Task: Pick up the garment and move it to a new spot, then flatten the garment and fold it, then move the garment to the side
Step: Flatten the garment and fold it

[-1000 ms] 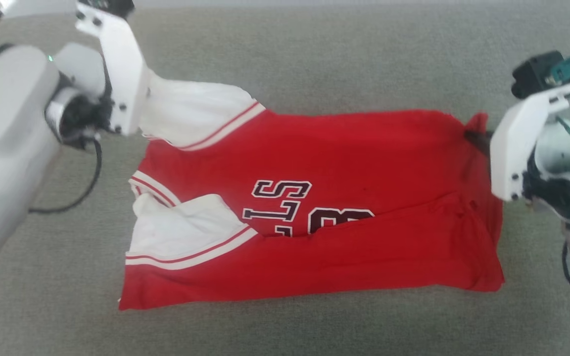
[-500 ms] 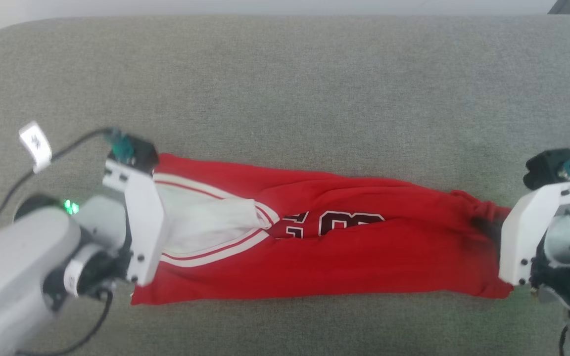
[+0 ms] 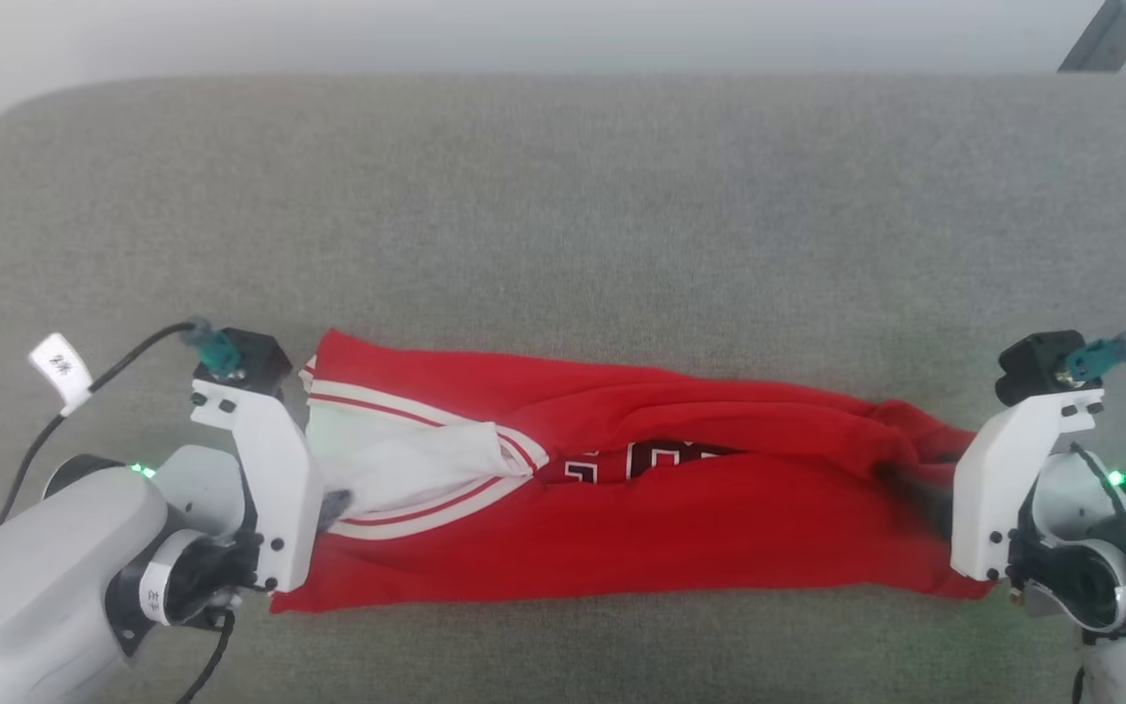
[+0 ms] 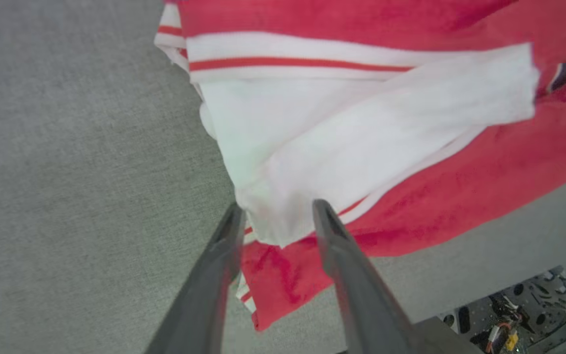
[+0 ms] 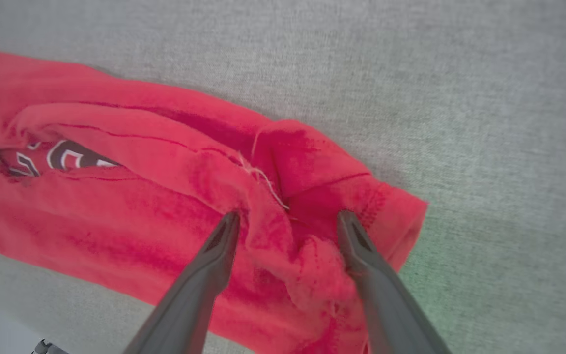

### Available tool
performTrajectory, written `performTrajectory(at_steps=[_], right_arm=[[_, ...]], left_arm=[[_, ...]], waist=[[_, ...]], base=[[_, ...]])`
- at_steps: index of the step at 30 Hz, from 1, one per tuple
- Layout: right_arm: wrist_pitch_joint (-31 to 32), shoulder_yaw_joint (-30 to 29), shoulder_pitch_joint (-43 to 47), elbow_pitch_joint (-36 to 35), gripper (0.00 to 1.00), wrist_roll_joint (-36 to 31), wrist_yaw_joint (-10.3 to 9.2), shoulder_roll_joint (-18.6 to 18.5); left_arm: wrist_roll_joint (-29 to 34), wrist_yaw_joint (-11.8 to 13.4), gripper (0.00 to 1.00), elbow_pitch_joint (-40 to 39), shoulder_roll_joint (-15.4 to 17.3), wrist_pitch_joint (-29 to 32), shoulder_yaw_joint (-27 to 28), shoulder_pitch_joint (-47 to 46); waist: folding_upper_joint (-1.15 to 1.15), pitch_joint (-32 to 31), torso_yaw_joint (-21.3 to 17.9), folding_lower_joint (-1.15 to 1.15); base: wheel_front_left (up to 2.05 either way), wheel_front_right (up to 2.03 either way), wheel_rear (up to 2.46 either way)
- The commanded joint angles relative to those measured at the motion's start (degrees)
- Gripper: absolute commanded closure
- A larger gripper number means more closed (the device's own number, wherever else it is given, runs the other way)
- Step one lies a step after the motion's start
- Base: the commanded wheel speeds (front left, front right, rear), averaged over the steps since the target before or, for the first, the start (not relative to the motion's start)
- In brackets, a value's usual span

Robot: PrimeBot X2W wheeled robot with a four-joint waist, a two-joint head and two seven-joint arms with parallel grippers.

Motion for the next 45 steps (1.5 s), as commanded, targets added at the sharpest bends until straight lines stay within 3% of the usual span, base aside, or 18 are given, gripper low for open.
performTrajectory(at_steps=[1, 8, 23, 27, 31, 40, 42, 45], right_arm=[[-0.76, 0.03, 0.27, -0.1, 0.0, 0.6, 0.02, -0.27], [-2.53, -0.73, 2.18, -1.52, 0.0, 1.28, 0.02, -1.07], [-4.21, -8.95, 6.28, 0.03, 0.0, 0.39, 0.02, -0.53], [-3.28, -10.54, 6.06, 2.38, 0.0, 0.46, 0.02, -0.62], [-2.66, -10.96, 4.49, 5.7, 0.0, 0.56, 0.02, -0.59], [0.92, -8.48, -0.28, 17.63, 0.0, 1.58, 0.05, 2.47], [1.17, -6.69, -1.41, 18.85, 1.0, 2.57, 0.16, 3.16], [0.67, -5.87, -2.16, 19.2, 1.0, 3.98, 0.14, 2.85]], left_arm=[[-0.1, -0.42, 0.0, 0.31, -0.36, -1.95, 1.01, 0.87], [1.71, -3.24, 0.0, 1.11, -0.11, -11.79, 3.18, 3.56], [7.03, -5.62, 0.0, 7.89, -1.41, -48.36, 11.93, 14.58], [8.57, -5.76, 0.0, 9.7, -3.12, -50.38, 16.03, 17.64], [14.99, -6.52, 0.0, 8.84, -6.35, -50.45, 25.26, 21.54], [29.92, -13.11, 0.0, 7.84, -17.41, -50.49, 45.82, 32.15], [32.23, -15.09, 0.0, 8.04, -19.91, -50.5, 49.25, 33.45], [35.55, -17.86, 0.0, 8.7, -23.22, -50.5, 53.45, 34.65]], waist=[[0.0, -1.57, 0.13, 0.0], [0.0, -4.53, 0.21, 0.0], [0.0, -5.48, 3.26, 0.0], [0.0, -4.73, 4.98, 0.0], [0.0, -3.82, 6.78, 0.0], [0.0, -2.47, 9.64, 0.0], [0.0, -2.29, 10.08, 0.0], [0.0, -2.08, 10.53, 0.0]], base=[[0.0, 0.0, 0.0], [0.0, 0.0, 0.0], [0.0, 0.0, 0.0], [0.0, 0.0, 0.0], [0.0, 0.0, 0.0], [0.0, 0.0, 0.0], [0.0, 0.0, 0.0], [0.0, 0.0, 0.0]])
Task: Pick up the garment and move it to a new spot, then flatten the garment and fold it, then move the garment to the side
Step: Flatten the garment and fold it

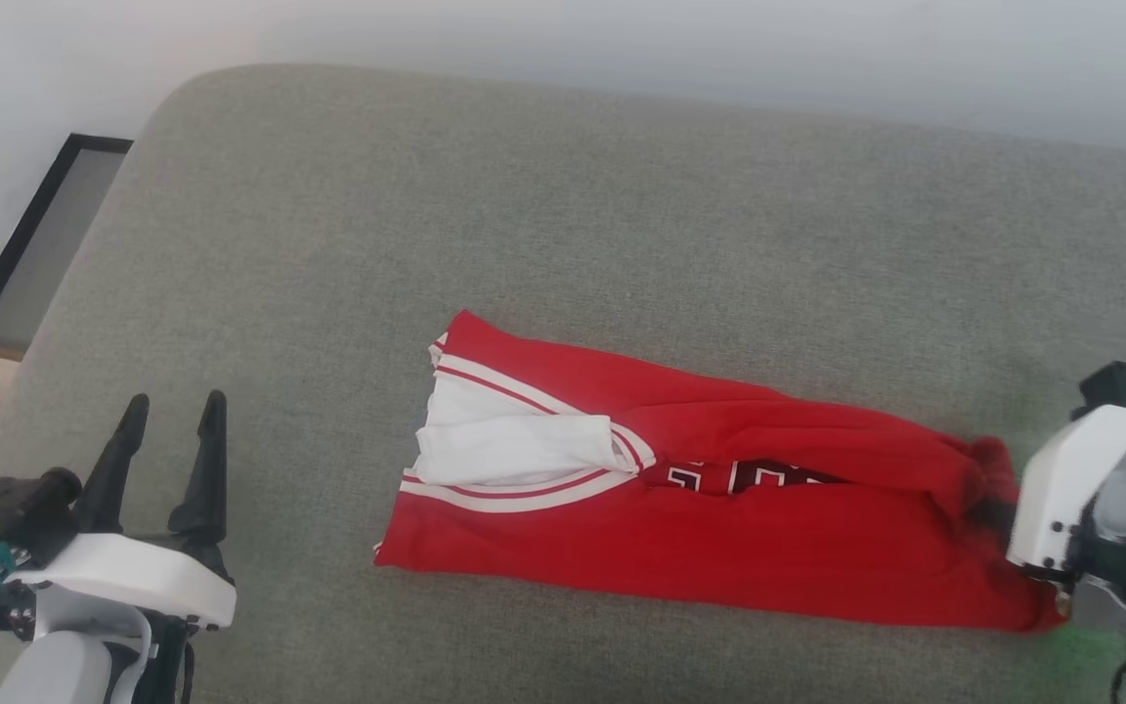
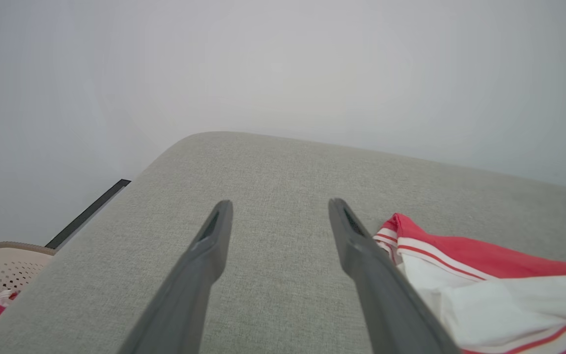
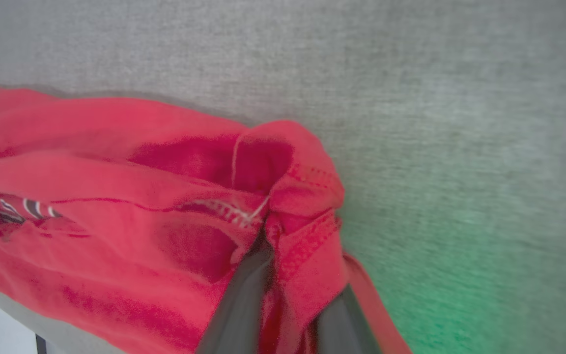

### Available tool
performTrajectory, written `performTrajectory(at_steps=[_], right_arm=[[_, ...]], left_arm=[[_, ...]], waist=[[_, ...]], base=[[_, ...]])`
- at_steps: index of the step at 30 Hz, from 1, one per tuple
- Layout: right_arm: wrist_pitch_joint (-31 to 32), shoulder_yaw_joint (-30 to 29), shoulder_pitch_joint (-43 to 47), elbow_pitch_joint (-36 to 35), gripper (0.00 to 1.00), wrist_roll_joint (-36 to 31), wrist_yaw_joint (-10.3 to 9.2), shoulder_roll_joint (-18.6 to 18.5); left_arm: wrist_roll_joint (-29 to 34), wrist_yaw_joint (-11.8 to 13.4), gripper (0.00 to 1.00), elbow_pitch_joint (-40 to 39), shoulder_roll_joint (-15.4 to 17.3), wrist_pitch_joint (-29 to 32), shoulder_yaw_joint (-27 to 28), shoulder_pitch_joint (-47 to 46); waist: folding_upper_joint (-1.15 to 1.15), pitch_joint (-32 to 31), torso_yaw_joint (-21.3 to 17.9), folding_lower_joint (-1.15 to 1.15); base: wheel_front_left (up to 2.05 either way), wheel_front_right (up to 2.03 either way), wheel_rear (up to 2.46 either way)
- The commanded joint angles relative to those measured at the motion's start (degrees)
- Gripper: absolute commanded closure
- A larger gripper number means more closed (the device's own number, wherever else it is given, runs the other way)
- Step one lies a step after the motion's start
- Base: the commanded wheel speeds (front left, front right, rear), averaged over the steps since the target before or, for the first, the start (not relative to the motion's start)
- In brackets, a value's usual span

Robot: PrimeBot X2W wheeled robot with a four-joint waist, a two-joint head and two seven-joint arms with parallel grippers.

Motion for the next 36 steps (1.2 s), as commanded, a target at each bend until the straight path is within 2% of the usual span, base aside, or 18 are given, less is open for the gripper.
performTrajectory(at_steps=[1, 6, 13, 20, 27, 31, 36], right_arm=[[-0.26, 2.04, 0.84, 2.04, 1.0, 1.37, 0.28, 2.71], [-1.5, 1.71, -0.4, 0.76, 1.0, 3.0, 0.23, 1.35], [-3.36, -1.22, -1.03, -0.84, 1.0, 3.67, 0.12, -3.67], [-4.67, -8.16, -2.59, 0.82, 1.0, 2.4, 0.13, -8.87], [-6.84, -12.8, -5.28, 6.7, 1.0, -0.59, 0.16, -13.7], [-6.48, -11.15, -6.68, 7.86, 1.0, -0.72, 0.17, -13.32], [-4.19, -6.11, -4.97, 2.05, 1.0, 2.22, 0.17, -11.78]], left_arm=[[2.06, -1.77, 0.0, 0.49, -1.87, -0.21, 2.48, 0.83], [5.41, -4.42, 0.0, 1.2, -5.0, -0.21, 7.03, 1.2], [9.83, -6.87, 0.0, 1.84, -8.72, -0.21, 11.77, 1.51], [11.6, -7.6, 0.0, 2.11, -10.58, -0.21, 13.28, 0.46], [11.63, -7.64, 0.0, 1.72, -10.19, -0.22, 12.24, -0.58], [10.9, -7.65, 0.0, 1.8, -9.82, -0.22, 11.73, -0.48], [10.44, -7.65, 0.0, 1.73, -9.55, -0.22, 11.54, -0.18]], waist=[[0.0, 0.16, 0.26, 0.0], [0.0, 0.25, 0.04, 0.0], [0.0, 0.66, -1.88, 0.0], [0.0, 1.46, -3.84, 0.0], [0.0, 2.11, -5.25, 0.0], [0.0, 2.08, -5.92, 0.0], [0.0, 1.45, -6.35, 0.0]], base=[[0.0, 0.0, 0.0], [0.0, 0.0, 0.0], [0.0, 0.0, 0.0], [0.0, 0.0, 0.0], [0.0, 0.0, 0.0], [0.0, 0.0, 0.0], [0.0, 0.0, 0.0]])
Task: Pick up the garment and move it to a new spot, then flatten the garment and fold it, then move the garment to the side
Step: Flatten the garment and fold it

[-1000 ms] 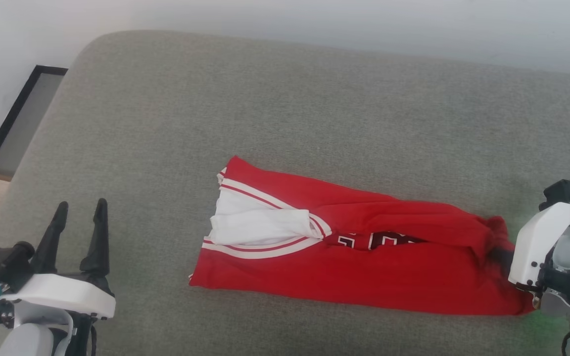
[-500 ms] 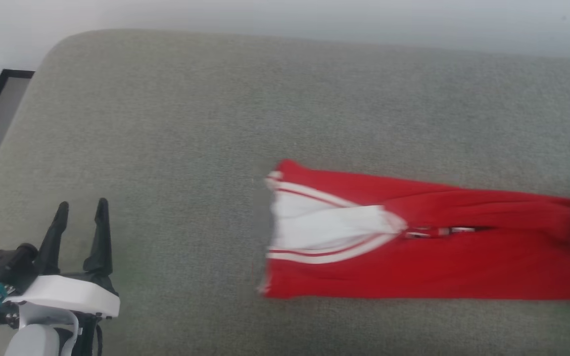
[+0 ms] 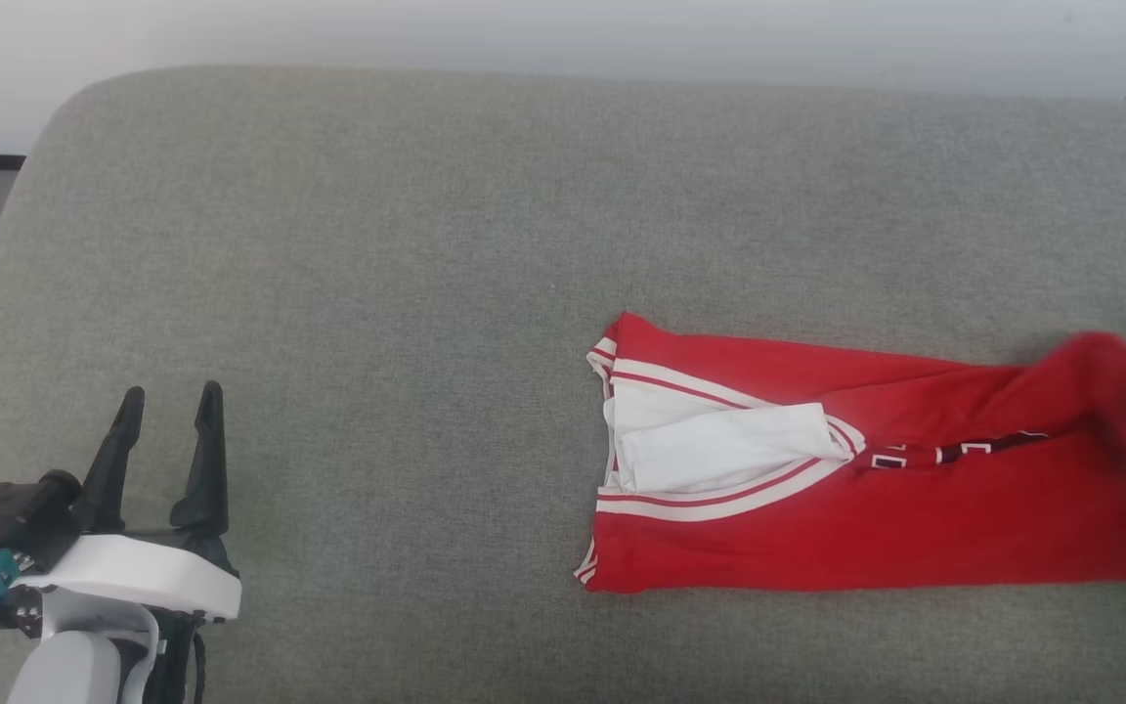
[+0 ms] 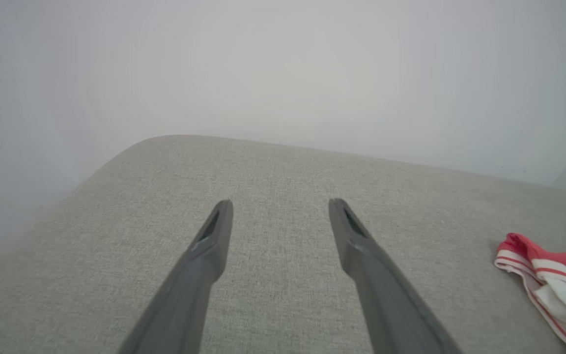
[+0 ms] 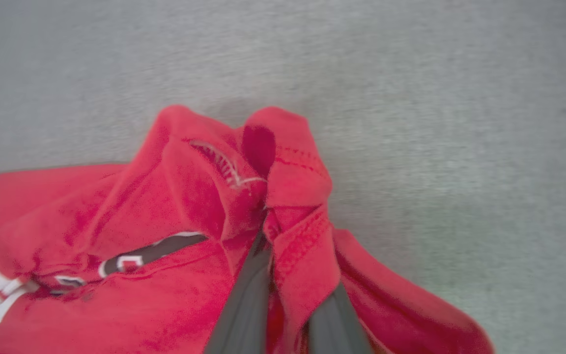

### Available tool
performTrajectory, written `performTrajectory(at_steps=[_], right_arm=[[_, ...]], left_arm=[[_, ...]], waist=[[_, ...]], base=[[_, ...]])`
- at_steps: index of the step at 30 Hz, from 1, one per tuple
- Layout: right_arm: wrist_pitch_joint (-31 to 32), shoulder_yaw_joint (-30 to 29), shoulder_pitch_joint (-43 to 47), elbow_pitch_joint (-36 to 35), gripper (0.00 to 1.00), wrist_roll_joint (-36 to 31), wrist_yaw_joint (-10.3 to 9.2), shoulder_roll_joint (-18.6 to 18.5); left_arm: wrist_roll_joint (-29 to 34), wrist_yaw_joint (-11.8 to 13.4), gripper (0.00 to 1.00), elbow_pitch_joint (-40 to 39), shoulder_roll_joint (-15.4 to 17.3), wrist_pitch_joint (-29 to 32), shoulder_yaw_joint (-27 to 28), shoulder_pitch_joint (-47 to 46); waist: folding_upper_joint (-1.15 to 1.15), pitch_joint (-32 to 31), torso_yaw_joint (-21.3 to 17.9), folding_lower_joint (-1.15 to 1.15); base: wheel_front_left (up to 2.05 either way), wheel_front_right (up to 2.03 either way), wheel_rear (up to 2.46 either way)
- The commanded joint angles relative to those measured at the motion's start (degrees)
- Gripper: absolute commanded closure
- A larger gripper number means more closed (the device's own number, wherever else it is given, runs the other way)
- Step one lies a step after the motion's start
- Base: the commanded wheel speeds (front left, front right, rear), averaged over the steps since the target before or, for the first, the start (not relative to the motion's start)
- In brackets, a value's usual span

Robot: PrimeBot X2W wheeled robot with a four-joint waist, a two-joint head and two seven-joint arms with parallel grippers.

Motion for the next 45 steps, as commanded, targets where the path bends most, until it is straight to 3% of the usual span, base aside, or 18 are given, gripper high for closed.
performTrajectory(at_steps=[1, 7, 12, 21, 30, 31, 32, 33, 39, 45], right_arm=[[0.74, 1.45, 1.44, -2.6, 1.0, 1.35, 0.01, 0.94], [3.28, 9.35, 5.08, -15.38, 1.0, 5.23, 0.01, 5.76], [3.91, 15.63, 5.71, -20.85, 1.0, 5.95, 0.01, 9.65], [1.43, 23.79, 2.71, -19.03, 1.0, 6.59, 0.01, 13.62], [-3.14, 29.9, -1.27, -11.07, 0.99, 6.77, 0.01, 15.4], [-3.76, 30.56, -1.69, -10.22, 0.71, 6.76, 0.01, 15.35], [-4.3, 31.13, -2.08, -9.53, 0.24, 6.98, 0.01, 15.27], [-5.13, 32.19, -2.63, -8.53, 0.0, 7.72, 0.01, 15.12], [-7.7, 34.36, -3.79, -9.43, 0.0, 9.6, 0.01, 13.06], [-11.56, 32.53, -3.2, -12.61, 0.0, 9.7, 0.01, 9.16]], left_arm=[[-0.44, -0.14, 0.0, -0.03, 0.19, -0.23, 0.04, 0.04], [-0.52, -0.14, 0.0, -0.28, -0.2, -0.23, 0.01, 0.53], [-0.86, -0.15, 0.0, -0.25, -0.37, -0.24, -1.34, -0.07], [-1.38, -0.14, 0.0, 0.13, -0.8, -0.24, -3.4, -1.36], [-1.99, -0.12, 0.0, 0.86, -1.15, -0.23, -4.98, -1.77], [-1.98, -0.12, 0.0, 0.9, -1.15, -0.23, -5.07, -1.81], [-1.99, -0.12, 0.0, 0.99, -1.09, -0.23, -5.13, -1.76], [-2.37, -0.12, 0.0, 1.1, -1.05, -0.23, -5.2, -1.5], [-2.85, -0.12, 0.0, 0.88, -0.7, -0.23, -3.69, -0.37], [-2.84, -0.12, 0.0, 0.4, -0.23, -0.23, -2.09, 0.94]], waist=[[0.0, -0.32, -0.05, 0.0], [0.0, -1.3, 0.17, 0.0], [0.0, -1.97, 1.62, 0.0], [0.0, -2.97, 5.09, 0.0], [0.0, -3.81, 7.51, 0.0], [0.0, -3.9, 7.59, 0.0], [0.0, -4.0, 7.62, 0.0], [0.0, -4.31, 7.43, 0.0], [0.0, -5.28, 5.06, 0.0], [0.0, -6.14, 1.7, 0.0]], base=[[0.0, 0.0, 0.0], [0.0, 0.0, 0.0], [0.0, 0.0, 0.0], [0.0, 0.0, 0.0], [0.0, 0.0, 0.0], [0.0, 0.0, 0.0], [0.0, 0.0, 0.0], [0.0, 0.0, 0.0], [0.0, 0.0, 0.0], [0.0, 0.0, 0.0]])
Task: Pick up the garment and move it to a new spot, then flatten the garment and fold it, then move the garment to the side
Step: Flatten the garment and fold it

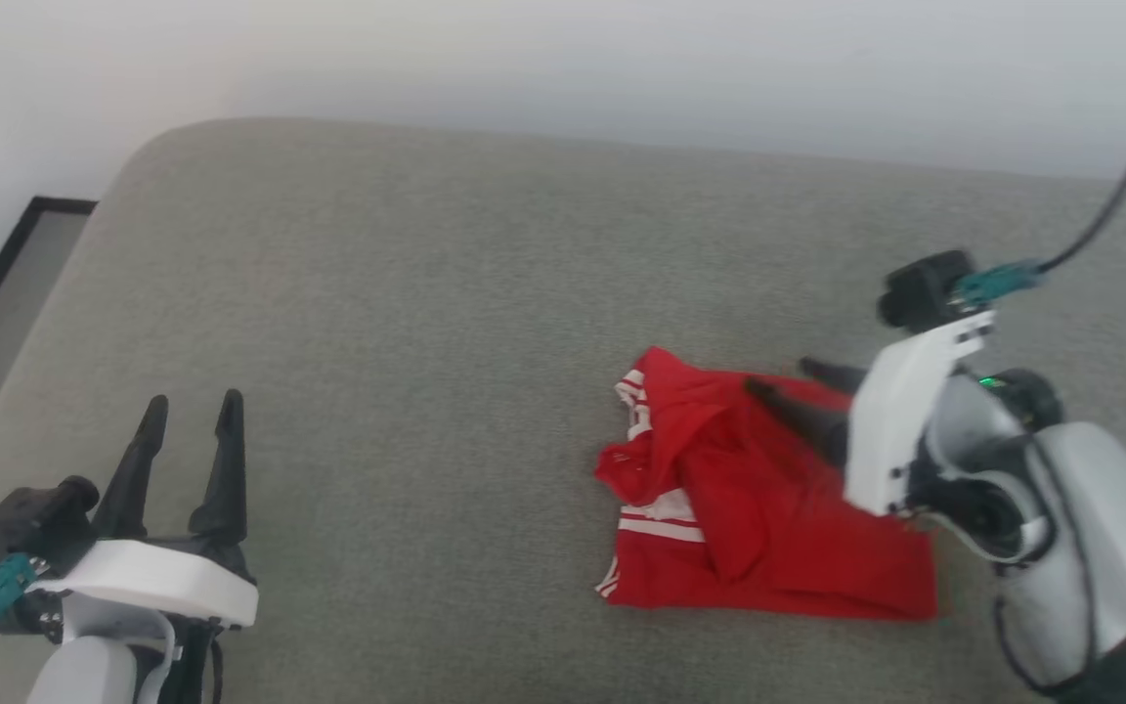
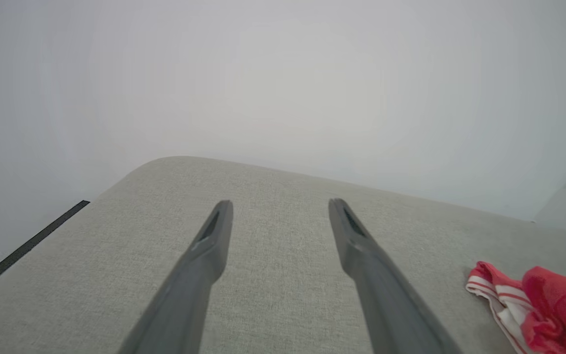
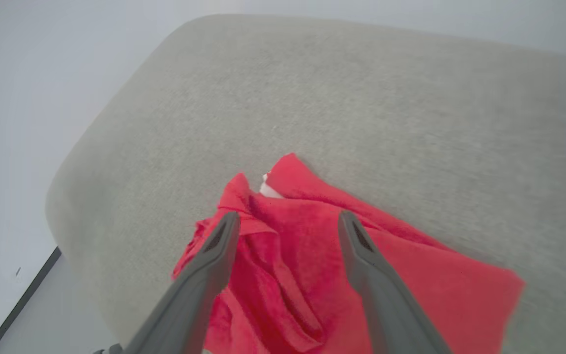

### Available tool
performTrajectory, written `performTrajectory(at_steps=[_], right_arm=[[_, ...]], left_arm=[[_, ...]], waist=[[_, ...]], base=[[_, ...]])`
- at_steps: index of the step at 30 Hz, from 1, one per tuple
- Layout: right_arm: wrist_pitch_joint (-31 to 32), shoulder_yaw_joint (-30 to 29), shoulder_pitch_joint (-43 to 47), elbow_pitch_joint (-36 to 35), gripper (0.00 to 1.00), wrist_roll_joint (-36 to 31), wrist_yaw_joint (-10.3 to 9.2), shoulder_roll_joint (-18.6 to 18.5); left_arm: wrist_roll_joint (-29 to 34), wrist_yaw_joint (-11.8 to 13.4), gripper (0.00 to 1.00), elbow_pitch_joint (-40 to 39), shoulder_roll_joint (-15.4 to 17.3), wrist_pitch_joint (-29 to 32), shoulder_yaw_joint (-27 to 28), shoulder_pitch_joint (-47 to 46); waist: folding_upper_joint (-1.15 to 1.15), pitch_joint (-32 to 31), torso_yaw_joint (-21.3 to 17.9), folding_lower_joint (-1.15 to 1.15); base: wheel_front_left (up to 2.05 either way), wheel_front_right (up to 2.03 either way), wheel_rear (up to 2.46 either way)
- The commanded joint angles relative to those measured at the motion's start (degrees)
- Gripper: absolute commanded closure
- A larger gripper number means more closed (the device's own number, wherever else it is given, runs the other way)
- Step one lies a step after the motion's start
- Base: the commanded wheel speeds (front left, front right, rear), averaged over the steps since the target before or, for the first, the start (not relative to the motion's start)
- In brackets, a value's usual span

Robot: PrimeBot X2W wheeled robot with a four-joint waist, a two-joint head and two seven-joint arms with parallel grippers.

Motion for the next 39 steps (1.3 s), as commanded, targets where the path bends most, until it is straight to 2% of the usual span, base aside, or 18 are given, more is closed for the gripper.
performTrajectory(at_steps=[1, 8, 14, 26, 32, 39], right_arm=[[-1.76, -1.18, 0.69, -0.97, 0.0, -0.18, 0.03, -1.43], [-10.65, -6.96, 5.64, -3.01, 0.0, -0.57, 0.03, -5.93], [-18.37, -10.33, 11.01, -3.47, 0.0, -1.88, 0.03, -8.31], [-34.24, -14.74, 20.24, -1.61, 0.0, -4.64, 0.03, -10.49], [-37.24, -15.03, 22.11, -0.48, 0.0, -5.07, 0.03, -9.7], [-37.86, -14.94, 22.59, -0.25, 0.0, -4.45, 0.03, -9.3]], left_arm=[[0.15, -0.07, 0.0, -0.15, 0.16, -0.22, 0.44, 1.06], [0.65, -0.07, 0.0, -0.8, 1.23, -0.22, 1.53, 3.04], [1.14, -0.07, 0.0, -1.03, 1.76, -0.22, 2.4, 4.97], [2.31, -0.07, 0.0, -2.23, 2.91, -0.22, 3.88, 9.49], [2.5, -0.08, 0.0, -2.22, 3.08, -0.22, 4.39, 10.3], [2.5, -0.08, 0.0, -1.91, 3.14, -0.22, 4.38, 10.55]], waist=[[0.0, -0.66, -1.86, 0.0], [0.0, -2.06, -5.7, 0.0], [0.0, -3.41, -8.19, 0.0], [0.0, -6.12, -11.28, 0.0], [0.0, -6.75, -11.15, 0.0], [0.0, -7.06, -10.69, 0.0]], base=[[0.0, 0.0, 0.0], [0.0, 0.0, 0.0], [0.0, 0.0, 0.0], [0.0, 0.0, 0.0], [0.0, 0.0, 0.0], [0.0, 0.0, 0.0]])
